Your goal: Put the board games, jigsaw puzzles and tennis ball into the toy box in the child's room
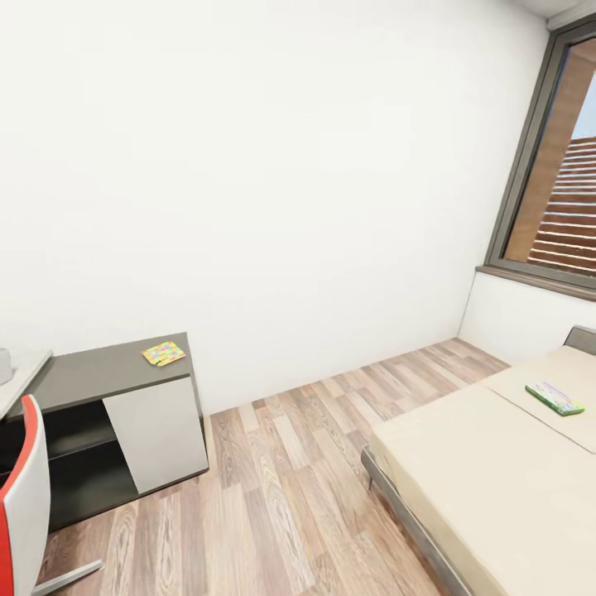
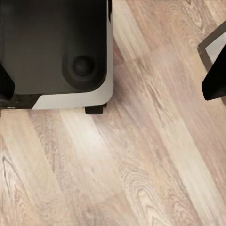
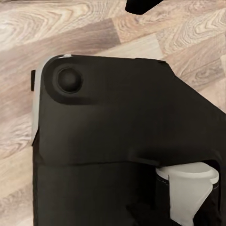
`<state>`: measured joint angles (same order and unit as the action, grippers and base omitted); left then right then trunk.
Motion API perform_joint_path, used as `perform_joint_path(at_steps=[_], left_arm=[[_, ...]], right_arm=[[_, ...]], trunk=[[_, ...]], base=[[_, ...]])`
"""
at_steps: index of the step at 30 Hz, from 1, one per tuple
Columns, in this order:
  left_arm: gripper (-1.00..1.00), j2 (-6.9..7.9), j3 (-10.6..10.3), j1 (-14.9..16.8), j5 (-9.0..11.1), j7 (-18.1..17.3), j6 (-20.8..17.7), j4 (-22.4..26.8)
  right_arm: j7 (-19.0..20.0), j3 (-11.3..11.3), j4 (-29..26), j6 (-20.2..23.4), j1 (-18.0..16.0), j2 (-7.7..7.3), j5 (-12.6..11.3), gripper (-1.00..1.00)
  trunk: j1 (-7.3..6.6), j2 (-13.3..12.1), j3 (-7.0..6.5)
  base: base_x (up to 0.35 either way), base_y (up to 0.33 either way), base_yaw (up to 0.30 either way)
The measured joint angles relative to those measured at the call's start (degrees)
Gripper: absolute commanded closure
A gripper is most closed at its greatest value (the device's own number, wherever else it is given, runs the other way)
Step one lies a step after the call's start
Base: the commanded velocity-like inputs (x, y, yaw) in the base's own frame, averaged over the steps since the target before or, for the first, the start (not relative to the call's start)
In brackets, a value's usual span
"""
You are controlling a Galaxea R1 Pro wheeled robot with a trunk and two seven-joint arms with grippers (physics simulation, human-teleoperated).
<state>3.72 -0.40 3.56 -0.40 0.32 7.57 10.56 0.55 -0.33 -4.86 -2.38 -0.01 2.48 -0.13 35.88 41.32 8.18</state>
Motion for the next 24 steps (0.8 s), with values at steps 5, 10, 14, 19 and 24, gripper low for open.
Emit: perform_joint_path(at_steps=[5,10,14,19,24], left_arm=[[-1.0,0.26,0.07,1.65,0.03,0.05,0.06,0.91],[-1.0,0.5,0.08,2.57,0.06,0.02,0.27,1.2],[-1.0,0.67,0.07,3.02,0.08,0.05,0.5,1.27],[-1.0,0.74,0.03,3.17,0.08,0.04,0.64,1.26],[-1.0,0.6,-0.23,3.21,0.05,0.03,0.72,1.2]], right_arm=[[0.1,-0.01,-1.76,-0.69,-0.05,0.14,-0.02,-1.0],[0.15,-0.01,-2.37,-1.15,-0.06,0.43,-0.02,-1.0],[0.16,0.0,-2.57,-1.44,-0.07,0.54,-0.02,-1.0],[0.12,-0.01,-2.64,-1.56,-0.07,0.53,-0.02,-1.0],[0.1,-0.05,-2.66,-1.58,-0.07,0.51,-0.07,-1.0]], trunk=[[-1.1,-2.01,-0.9],[-2.2,-4.02,-1.8],[-3.08,-5.63,-2.52],[-4.18,-7.64,-3.42],[-5.28,-9.65,-4.32]], base=[[0.0,0.0,0.0],[0.0,0.0,0.0],[0.0,0.0,0.0],[0.0,0.0,0.0],[0.0,0.0,0.0]])
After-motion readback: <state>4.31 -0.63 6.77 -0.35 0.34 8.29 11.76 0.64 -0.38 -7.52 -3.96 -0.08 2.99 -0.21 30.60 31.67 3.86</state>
